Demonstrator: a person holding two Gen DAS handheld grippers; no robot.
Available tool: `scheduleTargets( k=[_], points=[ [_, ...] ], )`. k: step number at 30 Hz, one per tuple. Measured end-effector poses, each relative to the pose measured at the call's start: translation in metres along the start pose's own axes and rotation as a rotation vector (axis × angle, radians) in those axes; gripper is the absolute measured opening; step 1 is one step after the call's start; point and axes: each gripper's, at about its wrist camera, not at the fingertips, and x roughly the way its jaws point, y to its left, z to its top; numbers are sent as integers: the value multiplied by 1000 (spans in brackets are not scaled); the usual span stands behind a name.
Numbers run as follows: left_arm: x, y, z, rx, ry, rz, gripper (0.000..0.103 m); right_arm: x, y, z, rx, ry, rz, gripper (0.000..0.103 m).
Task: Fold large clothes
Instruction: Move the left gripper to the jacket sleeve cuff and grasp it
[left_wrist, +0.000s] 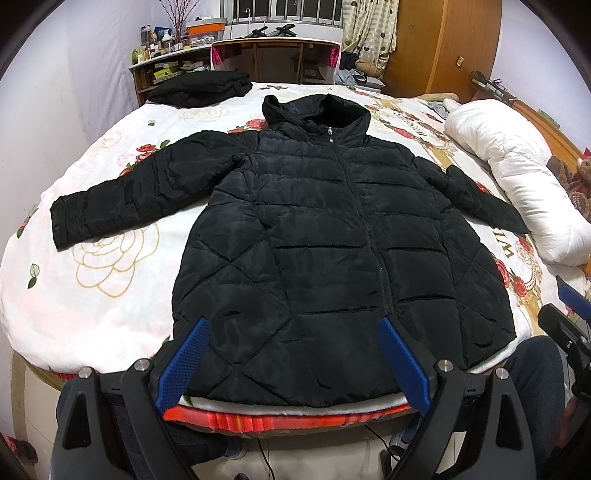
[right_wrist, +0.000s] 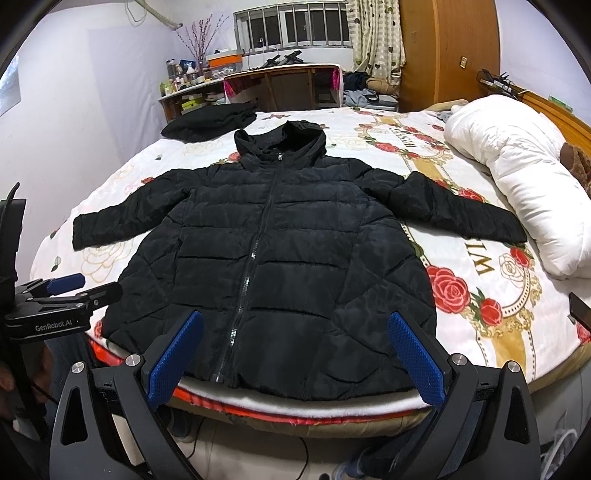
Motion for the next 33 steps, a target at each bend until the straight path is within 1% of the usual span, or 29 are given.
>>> scheduleTargets(
  k=[4,6,10,12,15,17,22,25,27,29,33],
  points=[
    [5,16,10,-14,-11,12,94,7,1,6,-7,1,3,100],
    [9,27,15,-40,-12,7,94,14,3,10,-17,10,9,100],
    [24,65,30,-170,6,-49,94,27,13,21,-60,20,24,100],
    [32,82,36,-226,12,-55,94,35,20,27,-80,25,26,100],
    [44,105,43,-271,3,-24,94,49,31,37,-107,34,39,100],
    [50,122,48,-299,-9,16,94,59,40,45,-127,38,46,100],
    [68,170,59,-363,-31,85,90,84,62,65,-172,27,64,100],
    [85,202,64,-416,-24,69,89,99,75,74,-201,25,63,100],
    [96,225,66,-462,-23,60,84,110,81,78,-210,32,66,100],
    [107,244,65,-511,-16,83,83,123,86,82,-219,49,63,100],
    [120,288,63,-605,-52,131,81,142,93,84,-235,73,60,100]
  ],
)
